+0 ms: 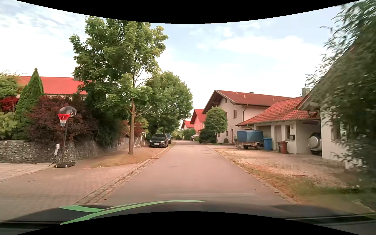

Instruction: Follow the waypoints while adhering to traffic rules and regulations

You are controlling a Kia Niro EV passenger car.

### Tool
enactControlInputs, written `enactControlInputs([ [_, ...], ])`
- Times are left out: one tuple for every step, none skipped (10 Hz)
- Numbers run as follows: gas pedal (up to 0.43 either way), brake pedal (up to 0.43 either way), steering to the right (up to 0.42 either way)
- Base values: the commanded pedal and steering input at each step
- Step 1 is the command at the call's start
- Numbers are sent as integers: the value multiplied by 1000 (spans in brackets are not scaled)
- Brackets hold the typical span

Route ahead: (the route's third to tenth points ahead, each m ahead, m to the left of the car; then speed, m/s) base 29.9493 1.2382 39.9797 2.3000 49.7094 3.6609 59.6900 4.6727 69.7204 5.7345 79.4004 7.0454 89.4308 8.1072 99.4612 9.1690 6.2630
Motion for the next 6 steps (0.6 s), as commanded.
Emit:
enactControlInputs([
  [79, 0, 10],
  [79, 0, 7],
  [87, 0, 6],
  [87, 0, 6],
  [87, 0, 6],
  [87, 0, 6],
])
